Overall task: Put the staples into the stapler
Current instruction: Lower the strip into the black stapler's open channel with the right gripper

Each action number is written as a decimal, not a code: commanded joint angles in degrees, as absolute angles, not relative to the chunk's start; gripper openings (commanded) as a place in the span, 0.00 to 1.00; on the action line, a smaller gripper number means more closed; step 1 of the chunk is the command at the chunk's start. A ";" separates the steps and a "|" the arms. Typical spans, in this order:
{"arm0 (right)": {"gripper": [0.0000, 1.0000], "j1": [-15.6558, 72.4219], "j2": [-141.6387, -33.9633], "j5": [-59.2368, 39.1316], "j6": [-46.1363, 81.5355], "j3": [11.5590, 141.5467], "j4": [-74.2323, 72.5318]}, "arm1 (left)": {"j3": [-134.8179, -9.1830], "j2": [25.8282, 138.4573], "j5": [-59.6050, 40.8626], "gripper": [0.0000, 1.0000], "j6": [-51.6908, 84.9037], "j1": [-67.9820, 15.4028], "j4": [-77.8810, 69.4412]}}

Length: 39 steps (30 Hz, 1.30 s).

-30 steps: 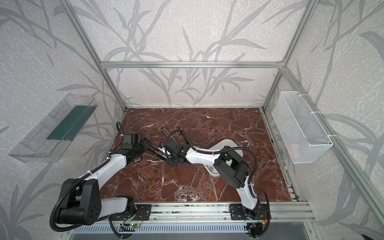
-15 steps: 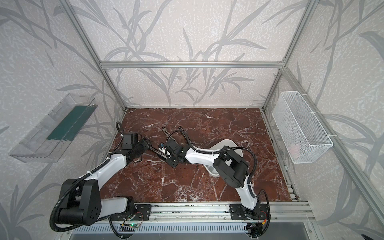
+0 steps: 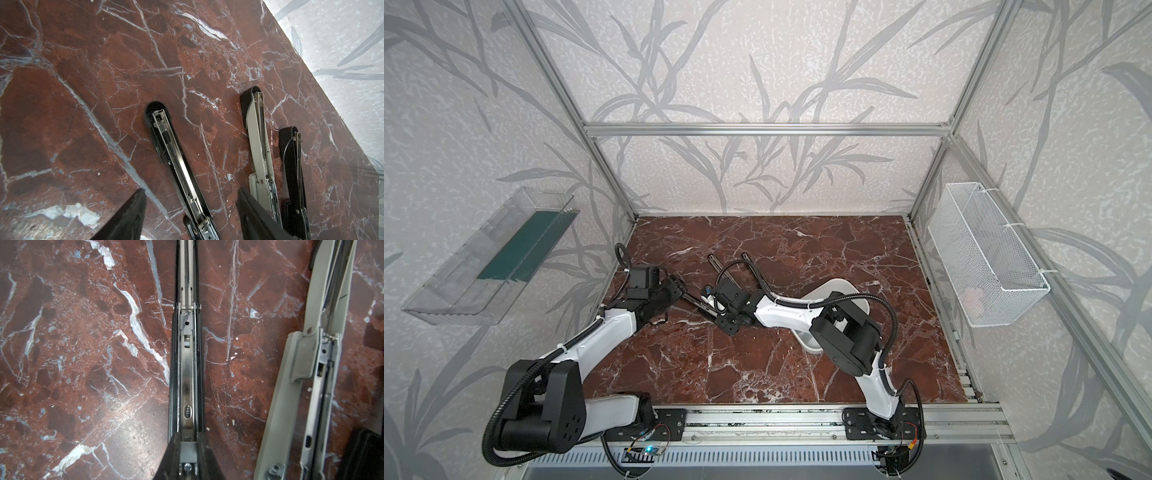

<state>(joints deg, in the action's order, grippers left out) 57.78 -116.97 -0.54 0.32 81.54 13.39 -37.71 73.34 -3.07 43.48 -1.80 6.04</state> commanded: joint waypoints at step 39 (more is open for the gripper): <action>0.28 57.01 -117.07 2.08 3.77 88.08 20.61 | -33.87 68.66 -0.93 0.71 43.00 -1.93 6.30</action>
<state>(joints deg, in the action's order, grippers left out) 57.28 -116.42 1.48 3.20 86.21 18.76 -35.11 69.47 -2.79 43.09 -1.80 5.85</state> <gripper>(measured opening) 0.279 0.713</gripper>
